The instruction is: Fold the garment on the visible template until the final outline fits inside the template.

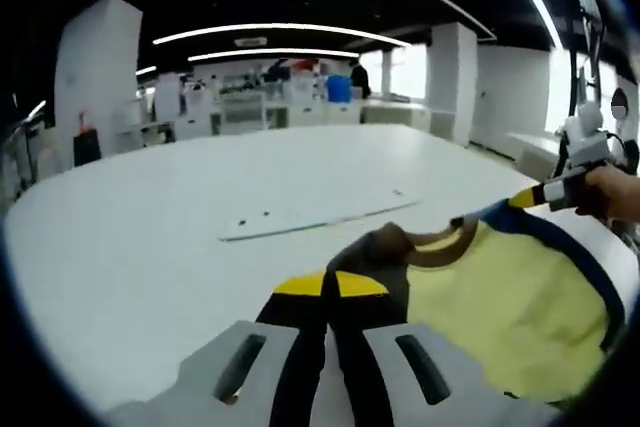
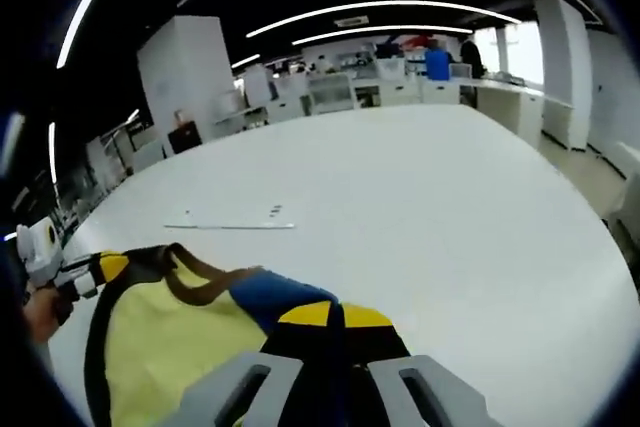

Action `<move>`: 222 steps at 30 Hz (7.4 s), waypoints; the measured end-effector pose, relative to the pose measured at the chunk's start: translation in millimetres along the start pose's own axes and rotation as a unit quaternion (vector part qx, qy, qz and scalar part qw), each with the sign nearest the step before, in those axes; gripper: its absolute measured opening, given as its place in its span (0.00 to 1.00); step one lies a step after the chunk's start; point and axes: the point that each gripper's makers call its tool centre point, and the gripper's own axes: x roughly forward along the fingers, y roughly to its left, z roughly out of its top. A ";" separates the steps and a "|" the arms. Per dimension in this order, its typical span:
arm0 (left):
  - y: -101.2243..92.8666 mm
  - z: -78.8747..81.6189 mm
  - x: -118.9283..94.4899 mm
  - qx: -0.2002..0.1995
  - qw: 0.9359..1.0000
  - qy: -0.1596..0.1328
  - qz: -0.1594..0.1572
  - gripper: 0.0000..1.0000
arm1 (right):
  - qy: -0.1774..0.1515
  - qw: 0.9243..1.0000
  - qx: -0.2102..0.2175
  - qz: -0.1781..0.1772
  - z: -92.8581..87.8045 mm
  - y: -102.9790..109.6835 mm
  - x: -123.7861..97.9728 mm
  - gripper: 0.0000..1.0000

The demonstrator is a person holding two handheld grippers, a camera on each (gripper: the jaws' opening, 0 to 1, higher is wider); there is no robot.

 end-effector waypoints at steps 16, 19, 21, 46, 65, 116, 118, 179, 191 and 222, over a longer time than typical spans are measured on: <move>6.6 -14.3 0.6 0.001 1.000 0.027 0.001 0.06 | 0.043 0.999 -0.001 0.026 -12.4 3.4 10.8 0.06; 6.5 -11.2 -5.3 0.016 0.999 0.030 0.003 0.15 | 0.039 0.998 0.006 0.043 -6.0 12.0 4.7 0.20; 4.4 -9.8 -10.7 0.020 0.999 0.032 0.000 0.18 | 0.035 0.997 -0.010 0.074 -1.2 24.3 -1.1 0.32; -42.7 9.0 -109.4 0.020 0.995 -0.002 -0.097 0.62 | 0.058 0.967 -0.103 0.226 -29.2 102.2 -117.0 0.79; -90.2 -24.7 -177.8 0.023 0.990 0.011 -0.142 0.67 | 0.077 0.959 -0.122 0.243 -91.4 113.0 -183.8 0.74; -192.9 -101.1 -179.2 0.032 0.989 0.077 -0.122 0.27 | 0.057 0.981 -0.118 0.146 -176.8 109.6 -191.2 0.25; -195.0 -105.1 -176.7 0.036 0.989 0.084 -0.120 0.23 | 0.056 0.981 -0.121 0.141 -176.3 108.9 -189.7 0.24; 63.8 -48.2 -269.4 0.131 0.976 0.094 0.146 0.00 | 0.020 0.998 -0.050 0.030 -72.8 -30.8 -220.0 0.00; 99.8 -82.7 -263.4 0.155 0.964 0.136 0.167 0.00 | 0.038 0.999 -0.011 -0.004 -70.2 -72.3 -214.2 0.00; 109.8 -139.0 -256.0 0.135 0.953 0.213 0.171 0.01 | 0.095 0.988 0.091 -0.078 -70.9 -169.2 -221.4 0.00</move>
